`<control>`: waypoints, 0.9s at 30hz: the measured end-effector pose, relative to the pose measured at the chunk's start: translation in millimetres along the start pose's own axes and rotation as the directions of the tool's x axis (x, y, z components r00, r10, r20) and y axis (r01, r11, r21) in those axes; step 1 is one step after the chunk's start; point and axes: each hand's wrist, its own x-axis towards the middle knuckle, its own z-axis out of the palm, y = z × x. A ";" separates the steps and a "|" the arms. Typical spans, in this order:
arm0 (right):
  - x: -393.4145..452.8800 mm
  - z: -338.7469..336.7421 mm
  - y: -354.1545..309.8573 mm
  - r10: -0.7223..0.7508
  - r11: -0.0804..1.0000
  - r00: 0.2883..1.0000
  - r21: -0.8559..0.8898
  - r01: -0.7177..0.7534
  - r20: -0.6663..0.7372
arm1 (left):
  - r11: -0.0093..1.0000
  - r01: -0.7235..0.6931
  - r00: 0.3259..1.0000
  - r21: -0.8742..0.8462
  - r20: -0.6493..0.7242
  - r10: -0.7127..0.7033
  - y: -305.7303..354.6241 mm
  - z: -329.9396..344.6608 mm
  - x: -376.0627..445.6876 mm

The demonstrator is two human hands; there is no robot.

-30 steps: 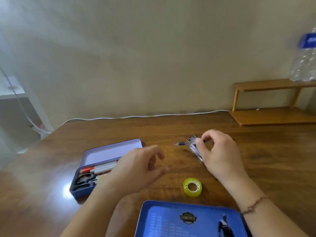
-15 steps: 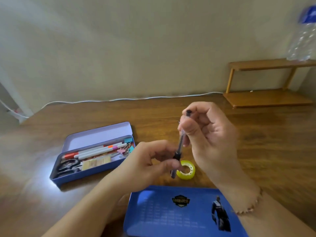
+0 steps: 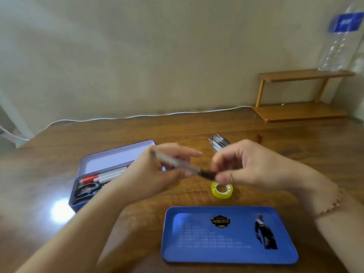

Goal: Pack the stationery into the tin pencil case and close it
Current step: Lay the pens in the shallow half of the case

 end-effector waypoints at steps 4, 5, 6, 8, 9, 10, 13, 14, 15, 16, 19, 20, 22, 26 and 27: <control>-13.2 0.2 16.8 0.256 0.916 0.935 -0.371 -0.154 0.244 | 0.978 0.147 0.988 0.145 0.025 -0.152 -16.5 2.4 -11.7; -12.8 2.9 19.5 0.294 0.884 0.924 -0.438 -0.165 0.243 | 0.969 0.125 0.990 0.215 0.042 -0.138 -17.4 7.5 -12.1; -12.0 5.6 21.9 0.308 0.858 0.924 -0.485 -0.166 0.228 | 0.950 0.063 0.988 0.305 0.116 -0.103 -17.3 12.1 -12.3; -9.8 8.1 26.2 0.290 0.854 0.943 -0.488 -0.178 0.162 | 0.906 -0.104 0.940 0.410 0.338 -0.046 -14.5 23.1 -13.7; -8.0 5.9 29.4 0.274 0.864 0.959 -0.456 -0.213 0.070 | 0.894 -0.156 0.910 0.420 0.413 -0.035 -13.0 27.9 -14.7; -5.9 0.8 35.0 0.255 0.870 0.964 -0.418 -0.261 -0.073 | 0.889 -0.180 0.897 0.421 0.442 -0.027 -11.8 31.5 -14.9; 2.3 -13.8 56.5 0.191 0.757 0.854 -0.481 -0.443 -0.485 | 0.891 -0.197 0.910 0.408 0.415 0.011 -10.7 37.4 -14.0; 5.5 -15.7 62.3 0.184 0.675 0.828 -0.544 -0.498 -0.530 | 0.898 -0.187 0.917 0.399 0.399 0.013 -11.0 37.0 -14.1; 8.9 -15.7 67.5 0.189 0.614 0.813 -0.580 -0.535 -0.551 | 0.901 -0.174 0.922 0.398 0.387 0.007 -11.4 35.5 -14.4; 11.8 -14.7 71.0 0.203 0.587 0.801 -0.585 -0.559 -0.563 | 0.900 -0.168 0.925 0.403 0.381 0.003 -11.8 33.7 -14.6; 17.4 -10.7 75.8 0.183 0.564 0.793 -0.599 -0.569 -0.581 | 0.876 -0.175 0.934 0.450 0.358 0.002 -12.6 29.0 -16.8; 18.9 -8.7 75.5 0.158 0.554 0.798 -0.616 -0.560 -0.582 | 0.869 -0.171 0.937 0.465 0.350 -0.003 -13.4 27.8 -17.4; 21.1 -3.9 73.5 0.113 0.539 0.798 -0.638 -0.550 -0.592 | 0.859 -0.165 0.942 0.484 0.334 -0.007 -15.5 26.2 -17.5; 18.6 -2.5 70.9 0.108 0.618 0.768 -0.563 -0.549 -0.631 | 0.845 -0.150 0.950 0.513 0.313 -0.021 -19.5 24.1 -15.5; 15.5 -5.2 69.1 0.101 0.678 0.776 -0.528 -0.512 -0.622 | 0.848 -0.141 0.950 0.512 0.311 -0.030 -20.7 23.1 -15.2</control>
